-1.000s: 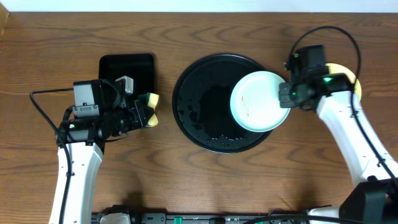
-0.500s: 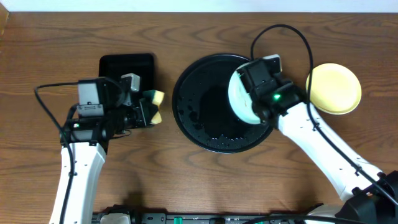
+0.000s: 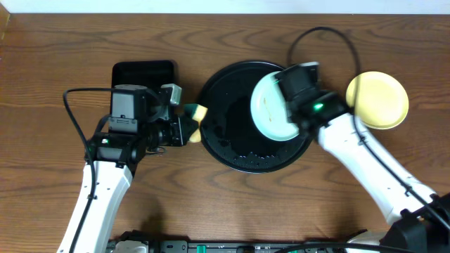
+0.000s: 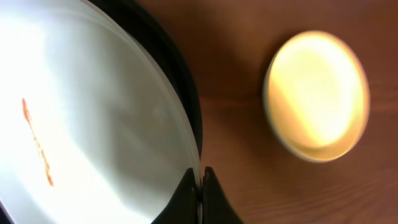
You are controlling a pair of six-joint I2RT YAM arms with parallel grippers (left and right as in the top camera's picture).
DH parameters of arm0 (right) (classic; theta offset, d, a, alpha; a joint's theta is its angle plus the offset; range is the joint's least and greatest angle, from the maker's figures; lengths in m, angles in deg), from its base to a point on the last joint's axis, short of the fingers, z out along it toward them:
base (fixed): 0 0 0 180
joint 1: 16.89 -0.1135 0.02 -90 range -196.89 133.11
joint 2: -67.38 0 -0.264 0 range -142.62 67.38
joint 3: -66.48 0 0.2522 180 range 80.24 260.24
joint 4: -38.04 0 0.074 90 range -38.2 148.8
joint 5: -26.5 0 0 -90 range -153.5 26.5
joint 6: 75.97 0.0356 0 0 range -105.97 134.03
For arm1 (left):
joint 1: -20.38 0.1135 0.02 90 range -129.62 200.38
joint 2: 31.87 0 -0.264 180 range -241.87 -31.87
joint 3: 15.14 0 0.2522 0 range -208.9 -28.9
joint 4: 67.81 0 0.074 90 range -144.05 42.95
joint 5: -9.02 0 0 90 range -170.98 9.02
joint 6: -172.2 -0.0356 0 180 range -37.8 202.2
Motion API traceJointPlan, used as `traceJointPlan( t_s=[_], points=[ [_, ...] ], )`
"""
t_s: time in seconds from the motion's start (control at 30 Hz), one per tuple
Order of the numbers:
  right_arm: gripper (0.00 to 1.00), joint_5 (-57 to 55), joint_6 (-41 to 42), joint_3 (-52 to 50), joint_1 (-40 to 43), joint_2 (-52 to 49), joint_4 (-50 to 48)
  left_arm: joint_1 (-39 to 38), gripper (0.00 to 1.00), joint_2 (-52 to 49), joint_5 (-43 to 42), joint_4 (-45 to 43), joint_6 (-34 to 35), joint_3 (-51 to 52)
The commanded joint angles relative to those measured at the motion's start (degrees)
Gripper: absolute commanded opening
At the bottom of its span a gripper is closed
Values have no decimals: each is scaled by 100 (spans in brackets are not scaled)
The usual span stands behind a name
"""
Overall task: Clean dirty plates on tray and stack at the side
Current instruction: 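Lift the sponge with the left gripper and move it onto the blue plate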
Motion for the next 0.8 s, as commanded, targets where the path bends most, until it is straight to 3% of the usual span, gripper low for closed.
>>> traceJointPlan(
  t_s=[0.0,0.2,0.5,0.77],
  points=[
    [1,1541,-94,35,651,70,52,-341,8,-33,-13,-149,531,-114],
    [1,2000,-138,-450,1198,66,-168,-1113,7,-435,485,-173,949,-610],
    [1,2002,-170,-1440,1248,61,-1303,-1801,7,-2643,671,1567,787,-2712],
    [1,2004,-173,-1722,1255,61,-1425,-2214,7,-3329,669,1821,793,-2800]
  ],
)
